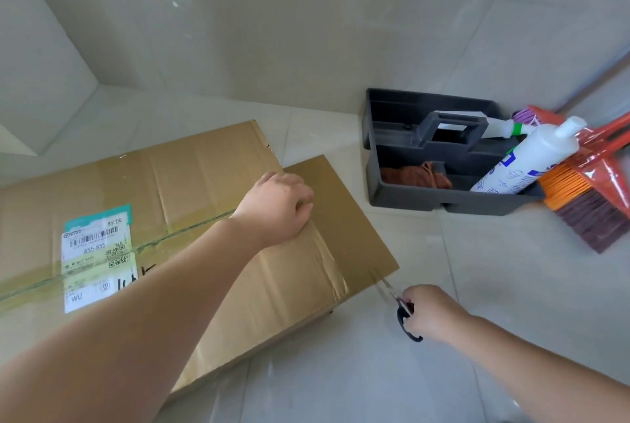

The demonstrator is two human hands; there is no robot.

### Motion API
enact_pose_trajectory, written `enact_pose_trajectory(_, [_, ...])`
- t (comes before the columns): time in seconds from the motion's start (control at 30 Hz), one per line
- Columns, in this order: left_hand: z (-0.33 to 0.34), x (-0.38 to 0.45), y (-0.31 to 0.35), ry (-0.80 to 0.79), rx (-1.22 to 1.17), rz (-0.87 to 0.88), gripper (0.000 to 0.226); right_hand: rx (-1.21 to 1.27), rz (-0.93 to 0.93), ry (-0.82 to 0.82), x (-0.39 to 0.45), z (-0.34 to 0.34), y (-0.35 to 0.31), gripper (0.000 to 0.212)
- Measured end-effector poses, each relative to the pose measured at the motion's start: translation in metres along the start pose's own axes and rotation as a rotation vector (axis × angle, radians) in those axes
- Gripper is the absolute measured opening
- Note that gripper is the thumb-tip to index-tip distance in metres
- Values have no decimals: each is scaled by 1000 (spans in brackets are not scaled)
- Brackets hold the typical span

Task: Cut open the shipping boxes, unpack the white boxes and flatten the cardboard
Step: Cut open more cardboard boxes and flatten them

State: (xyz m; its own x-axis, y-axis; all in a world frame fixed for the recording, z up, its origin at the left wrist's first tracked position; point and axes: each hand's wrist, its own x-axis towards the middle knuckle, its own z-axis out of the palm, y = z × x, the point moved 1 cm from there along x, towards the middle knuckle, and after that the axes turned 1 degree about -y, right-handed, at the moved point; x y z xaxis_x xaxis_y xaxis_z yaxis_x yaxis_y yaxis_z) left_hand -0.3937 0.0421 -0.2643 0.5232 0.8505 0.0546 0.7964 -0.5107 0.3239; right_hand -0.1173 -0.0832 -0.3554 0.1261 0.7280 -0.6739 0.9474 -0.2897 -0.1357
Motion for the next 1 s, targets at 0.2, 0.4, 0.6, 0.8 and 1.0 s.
enact_pose_trajectory(0.2, [2,-28,23,-150,117,309,35,17,-232,168,14,-88,-36,27])
enact_pose_trajectory(0.4, [-2,-42,47,-86,289,294,29,28,-545,243,4,-142,-86,32])
enact_pose_trajectory(0.6, [-9,-48,51,-89,199,260,13,-294,-689,415,-2,-136,-99,60])
enact_pose_trajectory(0.8, [-12,-46,40,-98,258,216,21,-393,-757,431,8,-125,-109,41])
enact_pose_trajectory(1.0, [-5,-39,42,-63,228,219,23,-390,-804,481,15,-120,-109,46])
